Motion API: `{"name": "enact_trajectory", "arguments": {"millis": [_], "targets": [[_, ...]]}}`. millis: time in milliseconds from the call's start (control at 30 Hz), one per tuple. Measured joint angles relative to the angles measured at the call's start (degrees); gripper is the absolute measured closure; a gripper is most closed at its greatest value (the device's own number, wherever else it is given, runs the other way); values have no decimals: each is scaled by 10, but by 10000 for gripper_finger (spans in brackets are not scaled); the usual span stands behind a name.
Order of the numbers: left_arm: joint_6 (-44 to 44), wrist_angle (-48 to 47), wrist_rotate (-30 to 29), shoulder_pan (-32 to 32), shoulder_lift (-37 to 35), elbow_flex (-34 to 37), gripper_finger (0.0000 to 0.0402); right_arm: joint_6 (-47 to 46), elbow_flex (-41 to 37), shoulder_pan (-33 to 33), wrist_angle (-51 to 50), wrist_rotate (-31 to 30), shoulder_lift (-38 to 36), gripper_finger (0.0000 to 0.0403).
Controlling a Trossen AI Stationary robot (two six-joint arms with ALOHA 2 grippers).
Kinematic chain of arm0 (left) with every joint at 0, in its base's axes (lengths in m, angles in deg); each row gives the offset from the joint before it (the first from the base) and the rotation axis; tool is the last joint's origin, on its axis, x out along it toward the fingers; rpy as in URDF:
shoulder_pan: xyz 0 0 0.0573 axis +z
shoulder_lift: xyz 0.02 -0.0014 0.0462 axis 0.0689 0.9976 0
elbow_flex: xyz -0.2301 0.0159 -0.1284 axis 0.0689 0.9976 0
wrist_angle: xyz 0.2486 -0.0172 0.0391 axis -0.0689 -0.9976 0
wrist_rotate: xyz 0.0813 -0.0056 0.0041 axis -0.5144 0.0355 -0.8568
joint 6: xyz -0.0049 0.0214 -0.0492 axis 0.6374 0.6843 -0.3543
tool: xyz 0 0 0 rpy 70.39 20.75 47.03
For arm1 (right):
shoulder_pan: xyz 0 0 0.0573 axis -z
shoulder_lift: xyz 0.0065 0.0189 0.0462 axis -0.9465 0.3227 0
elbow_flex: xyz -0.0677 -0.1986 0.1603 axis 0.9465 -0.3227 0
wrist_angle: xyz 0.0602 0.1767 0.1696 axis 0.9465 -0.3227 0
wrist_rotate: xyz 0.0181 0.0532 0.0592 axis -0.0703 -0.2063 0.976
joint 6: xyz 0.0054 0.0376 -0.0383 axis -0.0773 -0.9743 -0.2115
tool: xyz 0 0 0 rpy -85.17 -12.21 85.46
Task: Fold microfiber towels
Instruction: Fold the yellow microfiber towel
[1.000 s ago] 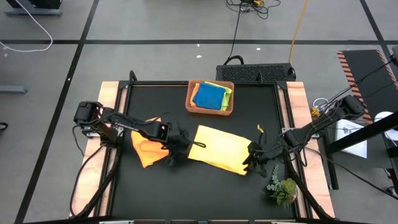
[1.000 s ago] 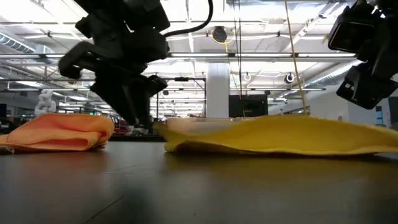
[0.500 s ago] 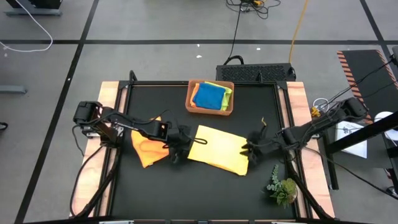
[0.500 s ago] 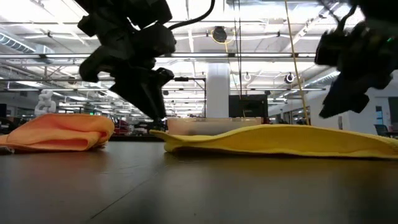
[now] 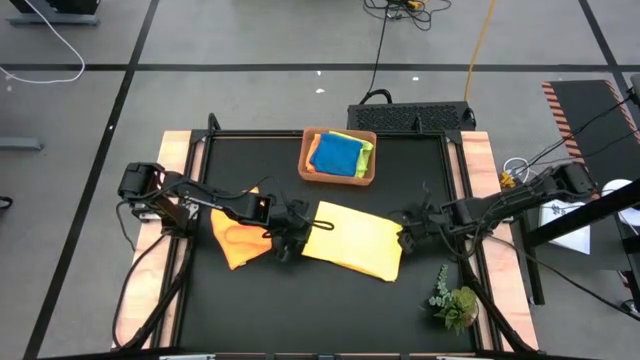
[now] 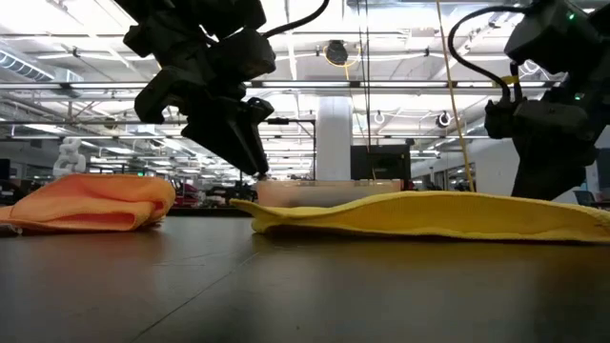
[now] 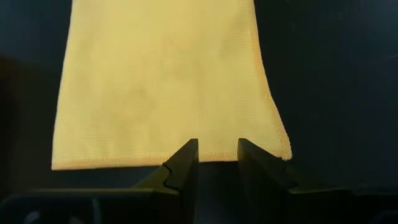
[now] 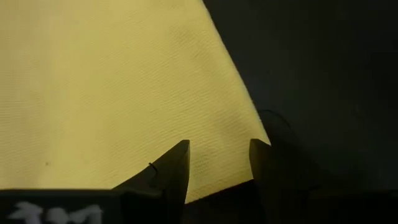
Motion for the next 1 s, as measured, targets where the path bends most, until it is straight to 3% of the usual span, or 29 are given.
{"name": "enact_trajectory", "arguments": {"millis": [633,1000], "targets": [[14,54,-4,0,0,0,289,127,3,118,-13,16,-9,245],[6,86,11,0,0,0,289,178,3,147,-7,17,-86,245]]}}
